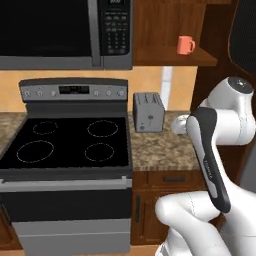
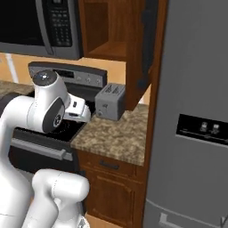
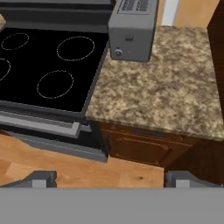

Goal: Gather all objects into one cabinet and sort the glasses and bowls to opposite sides.

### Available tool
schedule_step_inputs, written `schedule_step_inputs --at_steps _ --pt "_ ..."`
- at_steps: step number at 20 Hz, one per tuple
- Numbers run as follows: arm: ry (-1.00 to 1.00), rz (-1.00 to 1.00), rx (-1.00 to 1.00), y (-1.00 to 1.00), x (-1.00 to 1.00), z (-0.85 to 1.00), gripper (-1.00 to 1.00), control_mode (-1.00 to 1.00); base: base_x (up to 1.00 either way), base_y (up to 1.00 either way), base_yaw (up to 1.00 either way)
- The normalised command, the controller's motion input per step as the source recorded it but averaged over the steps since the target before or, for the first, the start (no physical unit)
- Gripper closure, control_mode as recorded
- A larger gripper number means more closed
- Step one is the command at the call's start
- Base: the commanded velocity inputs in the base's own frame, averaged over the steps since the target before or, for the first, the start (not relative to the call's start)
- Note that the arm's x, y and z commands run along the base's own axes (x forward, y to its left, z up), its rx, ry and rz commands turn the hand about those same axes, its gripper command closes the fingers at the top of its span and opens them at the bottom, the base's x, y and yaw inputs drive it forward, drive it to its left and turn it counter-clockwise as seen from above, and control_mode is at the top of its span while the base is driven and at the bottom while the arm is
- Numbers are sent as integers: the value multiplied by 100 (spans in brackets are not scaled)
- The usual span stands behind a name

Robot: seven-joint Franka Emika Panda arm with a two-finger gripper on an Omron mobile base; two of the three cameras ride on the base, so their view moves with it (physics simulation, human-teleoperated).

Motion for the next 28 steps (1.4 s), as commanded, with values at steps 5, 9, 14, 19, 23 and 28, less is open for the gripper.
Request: schedule_step_inputs --at_steps 5,9,14,19,23,28 --pt "0 0 0 0 0 0 -100 100 81 -1 -15" --pt "0 0 0 0 0 0 -100 100 1 -12 -15" --pt "-26 -21 -4 -13 5 64 -100 -100 0 0 0" --pt "-30 -22 -5 -34 9 87 -100 -100 0 0 0" --pt "-24 -23 -3 -22 11 77 -100 -100 0 0 0" --pt "-16 -21 0 -3 32 72 -100 -100 0 0 0"
